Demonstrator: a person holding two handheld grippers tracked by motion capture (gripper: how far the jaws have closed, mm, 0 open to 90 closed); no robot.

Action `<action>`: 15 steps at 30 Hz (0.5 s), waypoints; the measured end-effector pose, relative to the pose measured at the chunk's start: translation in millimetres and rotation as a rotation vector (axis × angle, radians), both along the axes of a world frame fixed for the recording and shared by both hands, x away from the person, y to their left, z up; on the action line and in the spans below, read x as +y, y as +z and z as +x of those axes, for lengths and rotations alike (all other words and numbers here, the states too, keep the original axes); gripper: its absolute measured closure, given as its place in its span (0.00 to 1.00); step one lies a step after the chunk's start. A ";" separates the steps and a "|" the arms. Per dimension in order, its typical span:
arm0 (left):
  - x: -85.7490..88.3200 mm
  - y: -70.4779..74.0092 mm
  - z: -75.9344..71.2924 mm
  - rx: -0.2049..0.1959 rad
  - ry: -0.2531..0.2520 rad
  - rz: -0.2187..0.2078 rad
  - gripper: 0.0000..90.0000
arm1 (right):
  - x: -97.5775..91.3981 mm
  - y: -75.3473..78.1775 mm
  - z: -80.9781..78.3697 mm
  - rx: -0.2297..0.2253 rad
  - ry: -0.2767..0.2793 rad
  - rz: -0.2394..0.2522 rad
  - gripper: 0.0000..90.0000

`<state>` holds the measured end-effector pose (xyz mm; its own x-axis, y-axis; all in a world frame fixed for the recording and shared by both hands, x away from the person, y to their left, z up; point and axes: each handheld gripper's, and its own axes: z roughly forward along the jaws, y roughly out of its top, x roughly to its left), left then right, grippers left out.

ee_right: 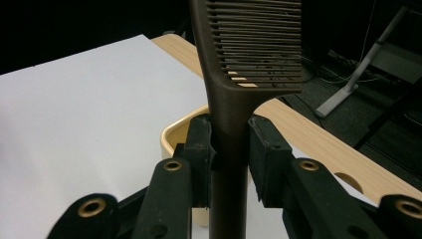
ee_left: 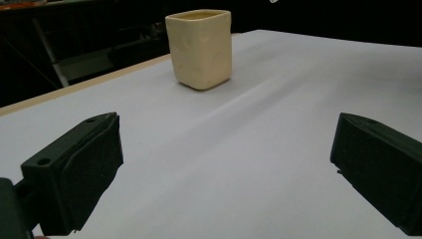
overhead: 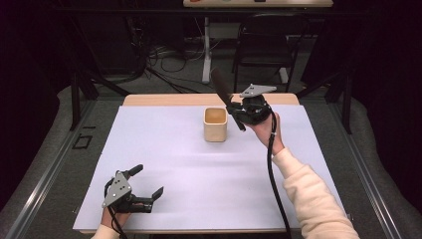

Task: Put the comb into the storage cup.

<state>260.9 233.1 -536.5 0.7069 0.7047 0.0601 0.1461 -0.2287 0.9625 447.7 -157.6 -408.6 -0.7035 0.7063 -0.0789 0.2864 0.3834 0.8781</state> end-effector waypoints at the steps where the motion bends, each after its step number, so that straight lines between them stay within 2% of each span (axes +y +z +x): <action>1: 0.0 0.0 0.0 0.001 0.000 -0.001 0.00 | 0.5 0.3 0.6 0.000 0.003 0.004 0.80; 15: 0.4 0.1 0.2 0.001 0.002 -0.002 0.00 | 9.6 1.8 7.9 -0.002 0.005 0.017 0.80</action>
